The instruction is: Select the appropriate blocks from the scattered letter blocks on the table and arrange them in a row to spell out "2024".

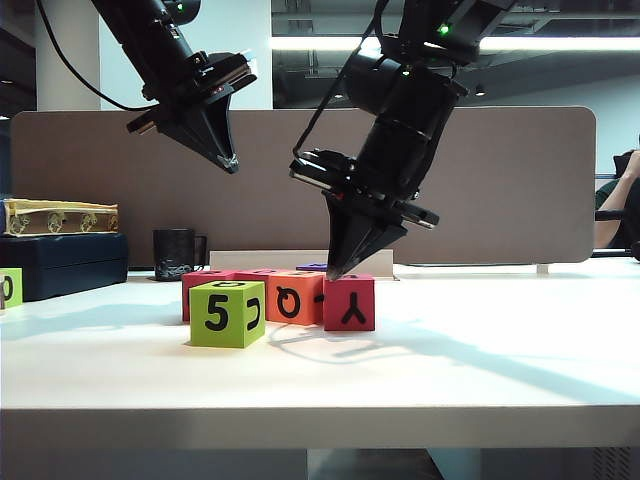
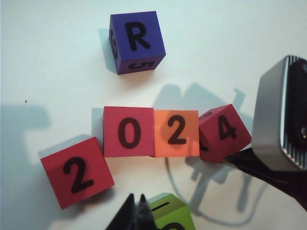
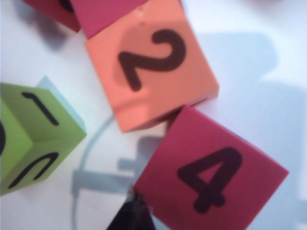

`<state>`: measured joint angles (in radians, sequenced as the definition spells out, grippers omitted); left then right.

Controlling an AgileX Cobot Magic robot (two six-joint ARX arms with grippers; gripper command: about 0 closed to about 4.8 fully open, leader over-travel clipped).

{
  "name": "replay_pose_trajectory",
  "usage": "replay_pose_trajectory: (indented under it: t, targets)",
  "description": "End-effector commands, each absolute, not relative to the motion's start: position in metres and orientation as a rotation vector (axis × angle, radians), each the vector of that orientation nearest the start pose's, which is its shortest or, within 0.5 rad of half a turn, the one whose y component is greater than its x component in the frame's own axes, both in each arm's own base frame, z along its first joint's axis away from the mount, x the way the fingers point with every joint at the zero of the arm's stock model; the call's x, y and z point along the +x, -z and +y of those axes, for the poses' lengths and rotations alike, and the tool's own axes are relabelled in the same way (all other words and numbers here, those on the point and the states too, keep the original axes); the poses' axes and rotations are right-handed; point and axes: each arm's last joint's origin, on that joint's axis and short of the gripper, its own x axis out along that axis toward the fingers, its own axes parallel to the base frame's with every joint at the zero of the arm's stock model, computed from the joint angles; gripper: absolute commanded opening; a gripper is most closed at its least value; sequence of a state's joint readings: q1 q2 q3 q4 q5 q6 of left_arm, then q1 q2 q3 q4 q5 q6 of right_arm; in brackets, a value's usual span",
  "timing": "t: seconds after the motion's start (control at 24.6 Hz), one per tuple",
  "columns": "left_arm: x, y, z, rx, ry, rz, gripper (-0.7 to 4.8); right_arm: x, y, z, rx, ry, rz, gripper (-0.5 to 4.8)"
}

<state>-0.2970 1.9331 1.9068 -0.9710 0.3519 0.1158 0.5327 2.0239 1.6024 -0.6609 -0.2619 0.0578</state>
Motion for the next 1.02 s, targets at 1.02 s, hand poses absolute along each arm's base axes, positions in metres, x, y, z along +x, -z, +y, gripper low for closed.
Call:
replay_pose_trajectory:
  t: [1.02]
  targets:
    - [0.389, -0.329, -0.13, 0.082, 0.657, 0.966, -0.06, 0.347, -0.24, 0.221, -0.148, -0.656, 1.122, -0.02]
